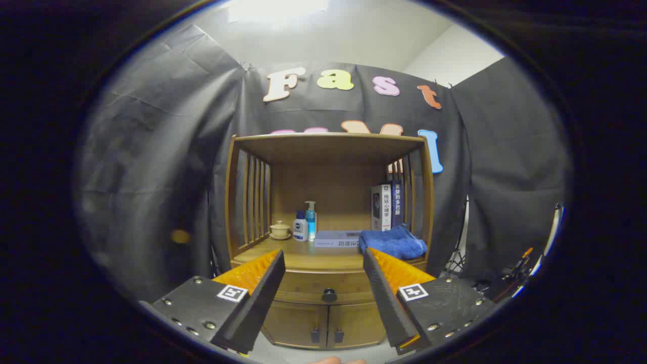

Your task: Pull open the drawer, take out the items inside it, and place them on the countertop above the cabinet.

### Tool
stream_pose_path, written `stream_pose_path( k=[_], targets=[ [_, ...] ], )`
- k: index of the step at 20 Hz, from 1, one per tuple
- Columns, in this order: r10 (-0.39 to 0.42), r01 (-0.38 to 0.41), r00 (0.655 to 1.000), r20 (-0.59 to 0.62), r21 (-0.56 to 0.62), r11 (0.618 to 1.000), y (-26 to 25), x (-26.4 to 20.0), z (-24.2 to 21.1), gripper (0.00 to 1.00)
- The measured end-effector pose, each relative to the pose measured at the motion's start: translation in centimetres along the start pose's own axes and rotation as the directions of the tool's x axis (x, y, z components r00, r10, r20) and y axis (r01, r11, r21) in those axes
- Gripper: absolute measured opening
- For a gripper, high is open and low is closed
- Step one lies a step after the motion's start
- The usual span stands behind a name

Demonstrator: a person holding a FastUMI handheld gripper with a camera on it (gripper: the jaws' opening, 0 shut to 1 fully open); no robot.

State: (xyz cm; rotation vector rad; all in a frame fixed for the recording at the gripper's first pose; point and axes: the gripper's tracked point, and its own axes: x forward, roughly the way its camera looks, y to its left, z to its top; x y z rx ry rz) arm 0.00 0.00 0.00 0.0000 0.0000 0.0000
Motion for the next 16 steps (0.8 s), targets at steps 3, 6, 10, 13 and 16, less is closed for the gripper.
stream_pose_path(
  k=[3,6,10,13,16],
  targets=[
    [-0.006,0.006,1.0,0.003,0.01,1.0,-0.4,-0.1,0.0,0.93],
    [-0.009,0.009,1.0,-0.001,0.015,1.0,-0.4,0.2,-0.3,0.93],
    [-0.024,0.025,0.999,-0.027,0.033,0.999,-0.9,0.9,-1.4,0.93],
    [-0.041,0.042,0.998,-0.045,0.033,0.999,-1.3,1.7,-2.5,0.93],
    [-0.046,0.048,0.995,-0.09,0.015,0.999,-1.3,3.0,-4.4,0.93]
  ],
)
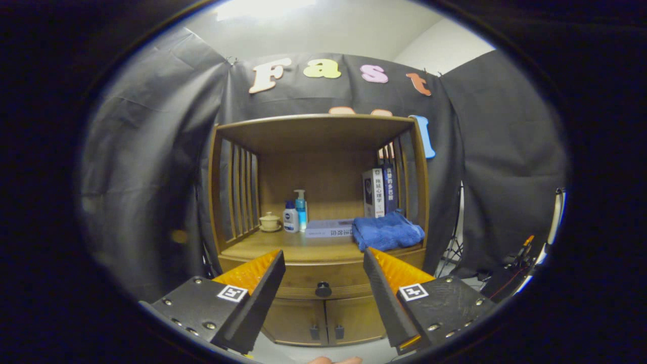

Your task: Pull open the drawer, take out the items inside it, and place them on the countertop above the cabinet.

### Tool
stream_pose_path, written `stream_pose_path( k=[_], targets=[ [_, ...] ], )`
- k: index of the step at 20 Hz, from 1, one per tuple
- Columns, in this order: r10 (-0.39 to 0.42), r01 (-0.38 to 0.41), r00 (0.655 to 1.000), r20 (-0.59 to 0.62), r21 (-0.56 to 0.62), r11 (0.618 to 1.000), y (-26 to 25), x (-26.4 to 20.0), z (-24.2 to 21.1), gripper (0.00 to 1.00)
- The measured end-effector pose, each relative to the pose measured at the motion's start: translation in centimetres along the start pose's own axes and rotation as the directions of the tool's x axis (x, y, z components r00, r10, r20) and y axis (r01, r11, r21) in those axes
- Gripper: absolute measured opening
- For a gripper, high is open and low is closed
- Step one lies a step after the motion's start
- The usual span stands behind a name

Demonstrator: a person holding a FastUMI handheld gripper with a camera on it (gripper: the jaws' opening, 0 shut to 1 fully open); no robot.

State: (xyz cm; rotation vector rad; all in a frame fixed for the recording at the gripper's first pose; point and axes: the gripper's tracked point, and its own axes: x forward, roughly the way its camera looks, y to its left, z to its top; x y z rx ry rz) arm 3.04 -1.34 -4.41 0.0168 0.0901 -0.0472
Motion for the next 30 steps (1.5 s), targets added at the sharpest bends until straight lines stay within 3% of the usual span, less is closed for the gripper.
stream_pose_path(
  k=[8,12,17,21,24,30],
  targets=[
    [0.043,-0.04,0.99,-0.137,0.026,0.999,1.5,5.3,-6.3,0.91],
    [0.107,-0.093,0.968,-0.226,0.072,0.993,3.3,9.6,-10.7,0.91],
    [0.106,-0.073,0.948,-0.3,0.12,0.99,3.1,13.5,-15.2,0.89],
    [0.046,0.002,0.944,-0.326,0.146,0.989,1.0,15.3,-17.5,0.77],
    [0.091,-0.041,0.935,-0.341,0.152,0.987,1.4,15.7,-18.4,0.78],
    [0.072,-0.058,0.92,-0.386,0.05,0.997,1.0,17.0,-20.0,0.45]
  ],
)
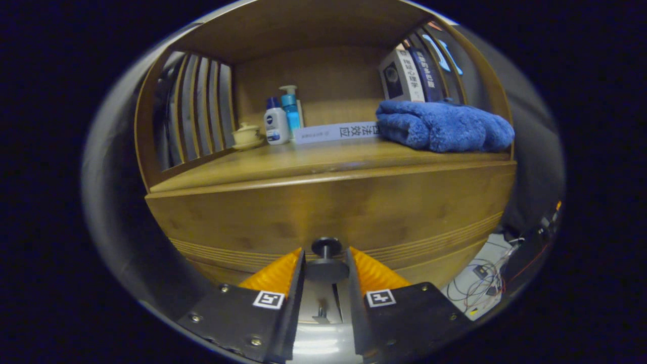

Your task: Pull open the drawer, take out the items inside it, and place them on the countertop above the cabinet.

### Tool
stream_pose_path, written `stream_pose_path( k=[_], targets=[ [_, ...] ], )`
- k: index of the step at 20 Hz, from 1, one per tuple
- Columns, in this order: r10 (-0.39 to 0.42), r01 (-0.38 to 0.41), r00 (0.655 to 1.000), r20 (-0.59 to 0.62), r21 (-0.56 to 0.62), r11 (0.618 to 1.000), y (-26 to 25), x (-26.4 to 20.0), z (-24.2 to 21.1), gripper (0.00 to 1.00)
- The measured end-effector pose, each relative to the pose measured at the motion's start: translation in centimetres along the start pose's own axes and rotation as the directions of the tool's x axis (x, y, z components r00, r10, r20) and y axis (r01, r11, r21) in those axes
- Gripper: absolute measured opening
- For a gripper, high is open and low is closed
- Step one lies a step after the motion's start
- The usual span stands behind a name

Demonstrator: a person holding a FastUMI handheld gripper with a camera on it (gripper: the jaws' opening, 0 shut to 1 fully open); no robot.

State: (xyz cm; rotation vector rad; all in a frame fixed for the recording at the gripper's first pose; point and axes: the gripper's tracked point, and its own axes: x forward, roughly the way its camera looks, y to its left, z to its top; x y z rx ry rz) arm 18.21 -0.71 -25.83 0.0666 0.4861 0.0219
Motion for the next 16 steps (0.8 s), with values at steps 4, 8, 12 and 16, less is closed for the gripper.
stream_pose_path(
  k=[4,8,12,16],
  targets=[
    [-0.006,0.006,1.0,0.013,0.04,0.999,0.0,0.3,0.1,0.38],
    [-0.018,0.018,1.0,-0.011,0.031,0.999,0.2,0.5,0.0,0.3],
    [-0.025,0.026,1.0,-0.013,0.053,0.998,0.2,-1.2,-0.6,0.3],
    [-0.042,0.043,0.999,-0.017,0.066,0.997,0.1,-3.8,-1.6,0.3]
  ],
)
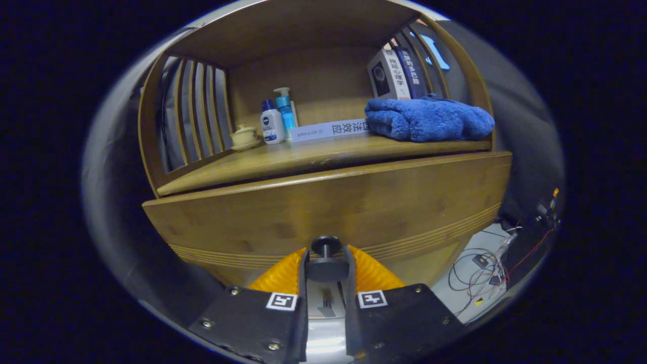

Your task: Pull open the drawer, take out the items inside it, and place them on the countertop above the cabinet.

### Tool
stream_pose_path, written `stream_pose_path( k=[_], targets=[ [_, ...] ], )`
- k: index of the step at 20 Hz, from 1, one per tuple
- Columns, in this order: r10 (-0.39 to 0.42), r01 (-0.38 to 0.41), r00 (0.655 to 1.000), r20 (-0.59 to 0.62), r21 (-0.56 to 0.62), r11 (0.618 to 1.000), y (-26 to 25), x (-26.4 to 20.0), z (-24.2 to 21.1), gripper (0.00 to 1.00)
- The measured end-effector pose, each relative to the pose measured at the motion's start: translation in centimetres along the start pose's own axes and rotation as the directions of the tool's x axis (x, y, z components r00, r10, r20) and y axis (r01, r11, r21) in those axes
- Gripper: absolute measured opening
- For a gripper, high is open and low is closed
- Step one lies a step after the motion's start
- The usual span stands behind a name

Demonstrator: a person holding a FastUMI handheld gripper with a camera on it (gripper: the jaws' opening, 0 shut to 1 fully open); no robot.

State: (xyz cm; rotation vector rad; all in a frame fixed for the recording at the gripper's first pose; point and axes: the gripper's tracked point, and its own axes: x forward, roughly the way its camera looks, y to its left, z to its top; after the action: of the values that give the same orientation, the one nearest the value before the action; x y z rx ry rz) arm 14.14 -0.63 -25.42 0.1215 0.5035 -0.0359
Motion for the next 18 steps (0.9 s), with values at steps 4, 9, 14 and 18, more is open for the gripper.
stream_pose_path(
  k=[4,9,14,18],
  targets=[
    [-0.027,0.027,1.0,-0.011,0.005,1.0,-0.4,-2.8,-1.2,0.3],
    [-0.05,0.05,0.999,-0.021,0.007,0.999,-0.6,-6.3,-2.6,0.3],
    [-0.072,0.072,0.996,-0.056,0.004,0.997,-1.1,-9.1,-4.3,0.3],
    [-0.087,0.089,0.995,-0.058,0.028,0.996,-1.2,-10.9,-5.4,0.3]
  ],
)
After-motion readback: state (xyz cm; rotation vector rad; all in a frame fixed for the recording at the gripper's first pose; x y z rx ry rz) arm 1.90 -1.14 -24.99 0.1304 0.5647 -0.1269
